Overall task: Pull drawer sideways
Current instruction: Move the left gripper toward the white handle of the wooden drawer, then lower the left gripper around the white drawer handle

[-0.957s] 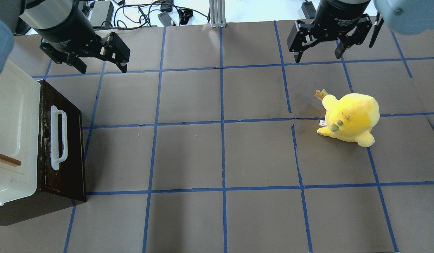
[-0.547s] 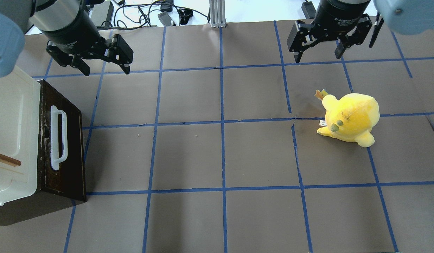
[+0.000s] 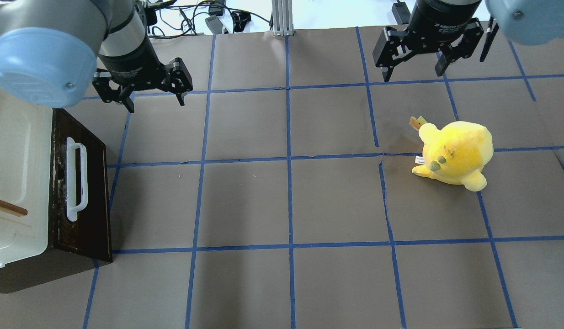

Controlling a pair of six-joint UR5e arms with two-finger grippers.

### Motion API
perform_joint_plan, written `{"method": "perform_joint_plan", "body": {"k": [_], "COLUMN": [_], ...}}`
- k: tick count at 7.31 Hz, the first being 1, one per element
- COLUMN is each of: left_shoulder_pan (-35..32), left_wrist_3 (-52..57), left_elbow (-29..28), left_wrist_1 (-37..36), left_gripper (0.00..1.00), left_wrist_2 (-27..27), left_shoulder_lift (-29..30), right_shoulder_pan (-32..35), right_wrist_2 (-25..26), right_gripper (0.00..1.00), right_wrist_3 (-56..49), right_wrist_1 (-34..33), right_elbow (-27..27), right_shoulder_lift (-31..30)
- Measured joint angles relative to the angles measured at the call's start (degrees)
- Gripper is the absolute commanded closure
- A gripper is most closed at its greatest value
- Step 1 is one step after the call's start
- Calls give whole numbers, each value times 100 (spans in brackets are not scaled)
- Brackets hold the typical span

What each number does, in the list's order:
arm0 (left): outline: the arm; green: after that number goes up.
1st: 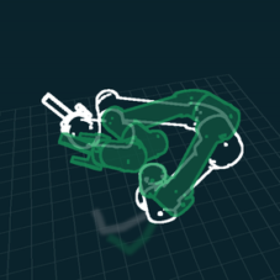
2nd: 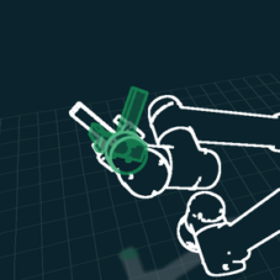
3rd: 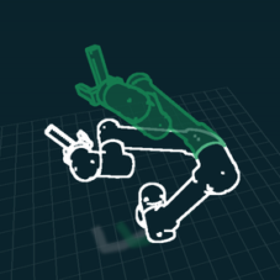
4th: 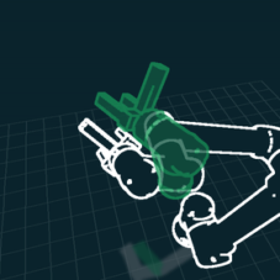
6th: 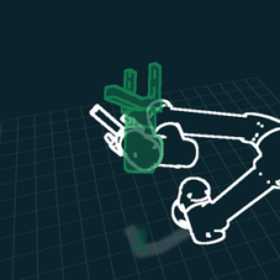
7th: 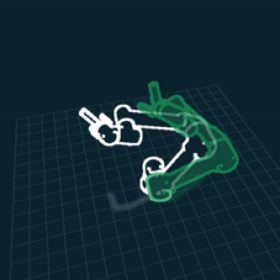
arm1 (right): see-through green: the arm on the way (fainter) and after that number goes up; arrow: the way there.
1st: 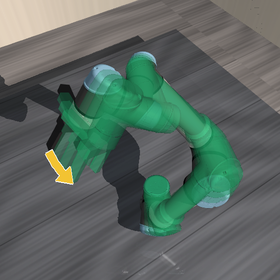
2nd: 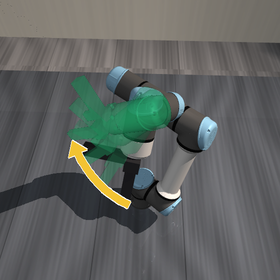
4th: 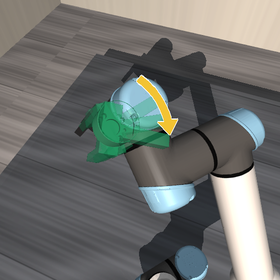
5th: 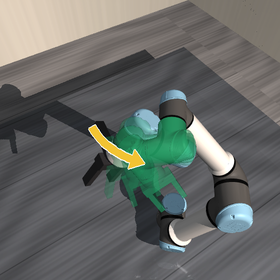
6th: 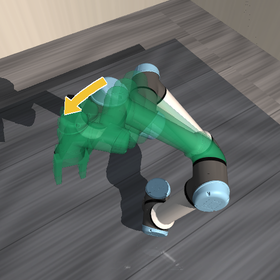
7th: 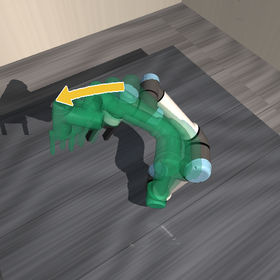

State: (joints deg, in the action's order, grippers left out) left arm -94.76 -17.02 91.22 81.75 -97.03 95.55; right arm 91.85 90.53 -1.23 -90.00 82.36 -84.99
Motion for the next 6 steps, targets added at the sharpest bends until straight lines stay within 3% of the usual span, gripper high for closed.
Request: {"method": "perform_joint_plan", "body": {"k": [2, 6], "left_shoulder_pan": [-195, -280], "left_wrist_3": [-524, -1458], "left_elbow": [493, 1285], "left_wrist_1": [-248, -237], "left_gripper": [0, 0], "left_wrist_2": [-511, -2117], "left_shoulder_lift": [171, 495], "right_shoulder_pan": [0, 0], "right_wrist_2": [0, 0], "right_gripper": [0, 0], "right_wrist_3": [0, -1], "right_wrist_1": [0, 0], "right_elbow": [0, 0], "right_shoulder_lift": [0, 0]}}
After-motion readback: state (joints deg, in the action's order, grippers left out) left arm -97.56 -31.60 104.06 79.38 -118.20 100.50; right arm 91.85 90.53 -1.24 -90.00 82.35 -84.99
